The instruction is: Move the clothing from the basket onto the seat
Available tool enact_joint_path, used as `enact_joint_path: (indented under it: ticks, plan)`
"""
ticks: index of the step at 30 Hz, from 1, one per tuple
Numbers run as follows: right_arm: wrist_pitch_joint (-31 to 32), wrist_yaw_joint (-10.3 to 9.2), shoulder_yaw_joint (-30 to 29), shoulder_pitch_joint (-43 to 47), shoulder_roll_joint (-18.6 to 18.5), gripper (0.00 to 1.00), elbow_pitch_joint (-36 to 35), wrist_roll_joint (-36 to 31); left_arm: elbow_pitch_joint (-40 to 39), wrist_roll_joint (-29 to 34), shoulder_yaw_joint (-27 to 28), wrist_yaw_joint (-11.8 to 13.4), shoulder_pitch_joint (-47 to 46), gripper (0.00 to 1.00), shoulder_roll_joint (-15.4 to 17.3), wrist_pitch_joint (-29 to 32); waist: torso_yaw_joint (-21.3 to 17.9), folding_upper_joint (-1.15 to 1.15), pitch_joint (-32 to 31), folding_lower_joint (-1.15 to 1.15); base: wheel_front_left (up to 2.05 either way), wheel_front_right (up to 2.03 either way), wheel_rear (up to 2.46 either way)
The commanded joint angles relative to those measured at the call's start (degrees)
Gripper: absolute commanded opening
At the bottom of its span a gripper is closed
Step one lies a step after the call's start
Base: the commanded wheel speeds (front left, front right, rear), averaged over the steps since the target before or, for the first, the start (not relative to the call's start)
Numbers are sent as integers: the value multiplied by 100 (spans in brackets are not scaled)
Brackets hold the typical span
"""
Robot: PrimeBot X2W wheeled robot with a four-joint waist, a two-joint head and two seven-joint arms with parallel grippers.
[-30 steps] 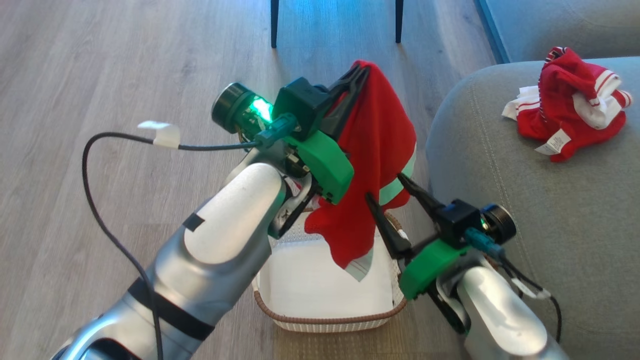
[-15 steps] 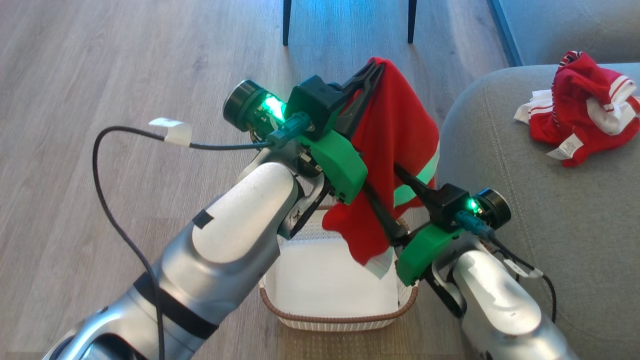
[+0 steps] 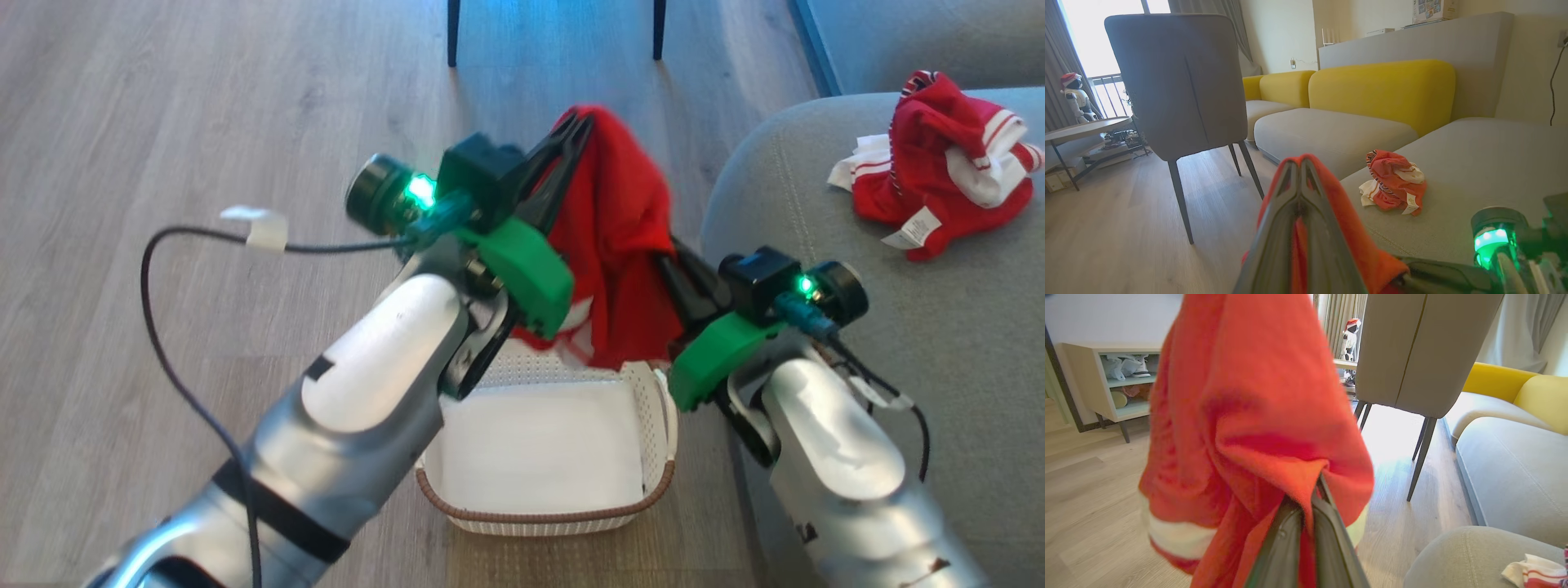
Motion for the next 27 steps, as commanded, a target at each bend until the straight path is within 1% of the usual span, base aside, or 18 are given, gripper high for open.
enact_joint_path:
  ticks: [1, 2, 4, 5, 6, 10, 16, 21, 26, 27]
  plan:
    - [-37, -2, 9, -337, 63, 0, -236, -60, -58, -56, 269, -13, -95, 7, 145, -96, -42, 0, 13, 0, 0, 0, 0]
    - [-37, -2, -27, -376, 63, 0, -257, -95, -7, -91, 297, -25, -47, 29, 153, -125, -62, 0, 17, 0, 0, 0, 0]
    - [-37, -2, -116, -457, 63, 0, -305, -176, 84, -154, 338, -81, 47, 50, 167, -181, -95, 0, 25, 0, 0, 0, 0]
    - [-37, -2, -167, -496, 63, 0, -328, -213, 107, -197, 337, -176, 98, 83, 168, -209, -111, 0, 28, 0, 0, 0, 0]
    - [-37, -2, -214, -537, 63, 0, -349, -257, 139, -232, 355, -227, 156, 100, 174, -234, -124, 0, 30, 0, 0, 0, 0]
    - [-37, -2, -400, -693, 63, 0, -420, -465, 254, -252, 386, -355, 366, 100, 208, -302, -174, 0, 36, 0, 0, 0, 0]
    - [-37, -2, -721, -840, 35, 0, -410, -764, 342, -234, 389, -629, 694, 100, 226, -339, -312, 0, 19, 0, 0, 0, 0]
    - [-37, -2, -819, -983, -88, 0, -410, -861, 285, -162, 440, -772, 993, 100, 199, -343, -563, 0, 3, 0, 0, 0, 0]
    - [-37, -2, -818, -1194, -244, 0, -391, -877, 162, -43, 494, -853, 1272, 100, 147, -344, -915, 0, 3, 0, 0, 0, 0]
    - [-37, -2, -818, -1194, -244, 0, -391, -877, 162, -43, 494, -853, 1272, 100, 147, -344, -915, 0, 3, 0, 0, 0, 0]
